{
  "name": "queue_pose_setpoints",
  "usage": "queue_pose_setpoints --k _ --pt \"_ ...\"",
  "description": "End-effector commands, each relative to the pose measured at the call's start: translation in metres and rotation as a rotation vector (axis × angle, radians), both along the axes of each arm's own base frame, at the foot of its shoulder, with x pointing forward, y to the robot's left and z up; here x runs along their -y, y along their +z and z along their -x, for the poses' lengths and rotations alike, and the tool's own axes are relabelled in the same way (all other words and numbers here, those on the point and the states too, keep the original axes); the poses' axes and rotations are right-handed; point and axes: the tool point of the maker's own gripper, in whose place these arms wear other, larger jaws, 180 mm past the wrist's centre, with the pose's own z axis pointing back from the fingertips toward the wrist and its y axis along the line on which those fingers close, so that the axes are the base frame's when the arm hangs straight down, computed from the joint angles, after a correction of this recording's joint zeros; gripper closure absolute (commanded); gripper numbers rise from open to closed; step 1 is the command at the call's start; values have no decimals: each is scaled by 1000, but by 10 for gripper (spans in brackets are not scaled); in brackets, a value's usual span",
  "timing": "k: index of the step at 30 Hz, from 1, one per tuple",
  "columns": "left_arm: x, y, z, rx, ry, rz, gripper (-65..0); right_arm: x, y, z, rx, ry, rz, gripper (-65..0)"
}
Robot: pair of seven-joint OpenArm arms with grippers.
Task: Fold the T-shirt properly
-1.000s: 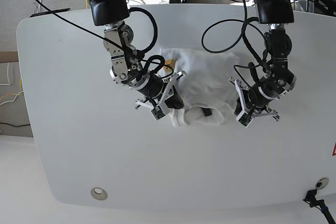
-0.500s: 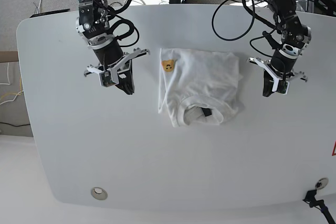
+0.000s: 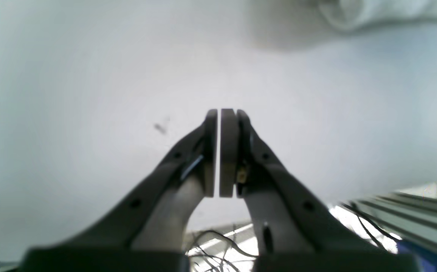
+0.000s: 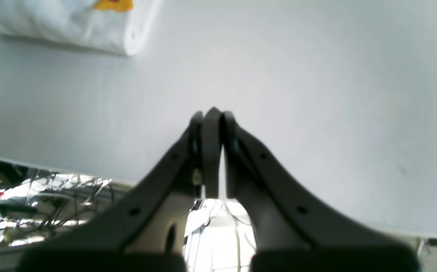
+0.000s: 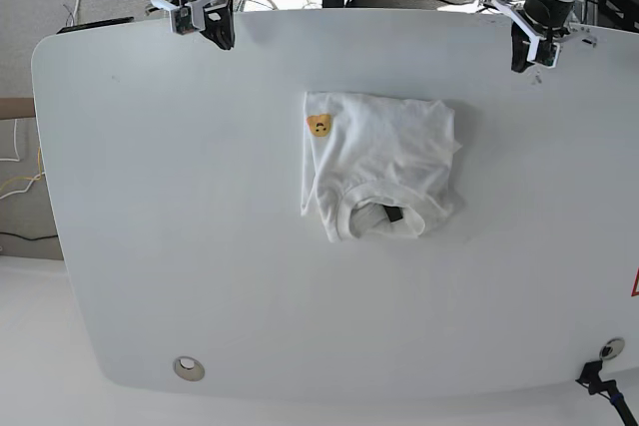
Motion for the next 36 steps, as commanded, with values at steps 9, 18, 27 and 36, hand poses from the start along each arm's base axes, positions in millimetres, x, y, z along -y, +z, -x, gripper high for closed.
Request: queue_pose_setpoints --k 9,18,27,36 --pt "-21 5 87 -125 106 70 0 -1 -10 96 -224 6 -8 -9" --pt "5 -68 160 -370 182 257 0 11 -73 170 -468 -43 6 -9" --pt "58 -160 192 -611 129 364 0 18 -181 212 -703 -103 3 -9" --pt "85 -236 222 -834 82 433 0 0 -239 219 -797 -105 -11 -9"
